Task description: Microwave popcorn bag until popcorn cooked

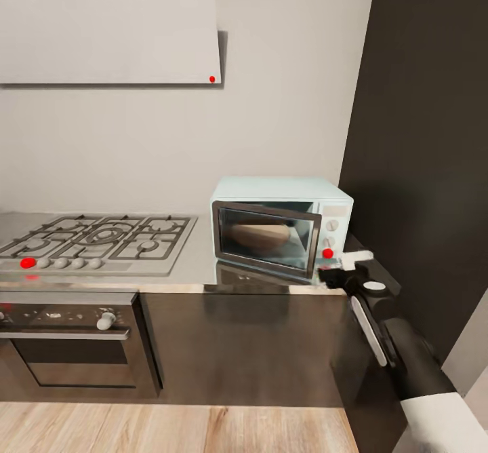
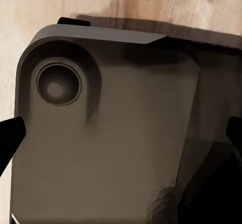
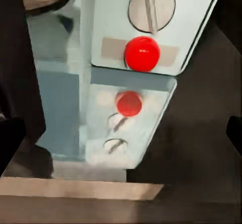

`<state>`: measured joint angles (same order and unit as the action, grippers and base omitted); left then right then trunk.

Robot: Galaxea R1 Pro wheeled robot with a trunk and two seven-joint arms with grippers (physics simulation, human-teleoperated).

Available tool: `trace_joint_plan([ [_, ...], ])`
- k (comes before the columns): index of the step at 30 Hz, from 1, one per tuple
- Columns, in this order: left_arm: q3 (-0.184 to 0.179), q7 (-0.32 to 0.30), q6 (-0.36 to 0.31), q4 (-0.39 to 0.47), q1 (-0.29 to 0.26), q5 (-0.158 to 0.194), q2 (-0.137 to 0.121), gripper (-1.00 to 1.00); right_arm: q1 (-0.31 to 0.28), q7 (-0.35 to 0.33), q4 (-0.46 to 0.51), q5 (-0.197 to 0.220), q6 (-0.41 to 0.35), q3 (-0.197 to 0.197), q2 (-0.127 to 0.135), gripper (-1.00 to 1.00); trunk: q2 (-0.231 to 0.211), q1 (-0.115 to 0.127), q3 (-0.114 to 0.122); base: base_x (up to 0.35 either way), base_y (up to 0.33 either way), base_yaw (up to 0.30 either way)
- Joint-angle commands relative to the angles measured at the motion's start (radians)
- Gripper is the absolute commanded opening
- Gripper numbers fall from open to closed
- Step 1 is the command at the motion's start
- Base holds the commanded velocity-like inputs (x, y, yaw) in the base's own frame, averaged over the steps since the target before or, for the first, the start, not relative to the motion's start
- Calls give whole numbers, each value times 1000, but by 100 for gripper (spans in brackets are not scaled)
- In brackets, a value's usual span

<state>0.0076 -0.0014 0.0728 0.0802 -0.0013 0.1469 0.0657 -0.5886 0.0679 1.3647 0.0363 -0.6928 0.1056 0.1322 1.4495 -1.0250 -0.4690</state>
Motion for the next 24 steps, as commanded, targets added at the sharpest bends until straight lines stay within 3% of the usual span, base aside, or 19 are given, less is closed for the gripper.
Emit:
trace_joint_plan([
  [1,0,0,2,1,0,8,0,100,-1,6,1,22,0,-40,5,100,1,0,-1,0,0,0],
  [4,0,0,2,1,0,7,0,100,0,11,2,36,15,-118,6,100,1,0,-1,0,0,0],
  [5,0,0,2,1,0,7,0,100,0,13,3,36,17,-123,6,100,1,0,-1,0,0,0],
  [24,-1,-1,2,3,0,3,1,100,0,16,-2,28,22,-132,-5,100,1,0,-1,27,0,0],
])
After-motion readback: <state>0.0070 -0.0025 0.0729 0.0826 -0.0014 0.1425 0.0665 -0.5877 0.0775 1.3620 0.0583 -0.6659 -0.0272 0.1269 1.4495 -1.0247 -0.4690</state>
